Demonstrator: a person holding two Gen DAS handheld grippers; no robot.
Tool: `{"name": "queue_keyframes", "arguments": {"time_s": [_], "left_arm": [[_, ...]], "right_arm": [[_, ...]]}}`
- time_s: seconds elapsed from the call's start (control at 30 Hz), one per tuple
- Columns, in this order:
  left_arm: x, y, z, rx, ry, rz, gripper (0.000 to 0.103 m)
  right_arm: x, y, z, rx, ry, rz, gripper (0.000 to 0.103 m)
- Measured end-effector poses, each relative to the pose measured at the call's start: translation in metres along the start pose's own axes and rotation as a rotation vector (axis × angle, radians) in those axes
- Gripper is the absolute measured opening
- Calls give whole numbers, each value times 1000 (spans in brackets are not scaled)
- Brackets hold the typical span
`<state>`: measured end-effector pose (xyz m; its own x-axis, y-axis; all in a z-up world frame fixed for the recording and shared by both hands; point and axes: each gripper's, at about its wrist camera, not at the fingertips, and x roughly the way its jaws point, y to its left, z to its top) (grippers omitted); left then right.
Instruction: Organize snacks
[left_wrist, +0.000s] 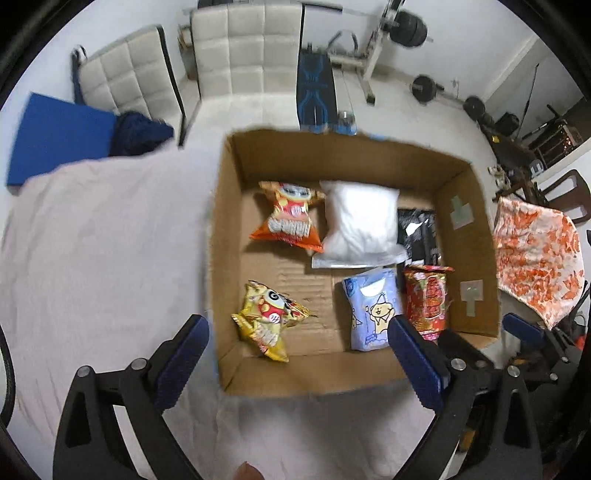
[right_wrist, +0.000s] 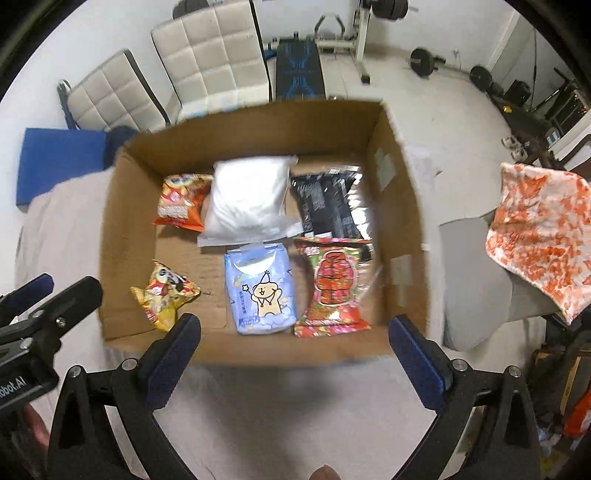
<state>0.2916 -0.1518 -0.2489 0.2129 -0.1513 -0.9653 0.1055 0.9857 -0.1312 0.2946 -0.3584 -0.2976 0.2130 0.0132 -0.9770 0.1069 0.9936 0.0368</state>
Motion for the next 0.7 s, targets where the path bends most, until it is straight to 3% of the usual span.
{"name": "queue_keyframes", "arguments": {"time_s": [0.43,0.7], "left_arm": [[-182,-15,-71,52,-274,52,99],[-236,-21,-101,55,-310,45,99]], "right_arm": [[-199,-10,-89,3,-237,57,103],[-278,-8,-130,-10,-307,36,103]]}}
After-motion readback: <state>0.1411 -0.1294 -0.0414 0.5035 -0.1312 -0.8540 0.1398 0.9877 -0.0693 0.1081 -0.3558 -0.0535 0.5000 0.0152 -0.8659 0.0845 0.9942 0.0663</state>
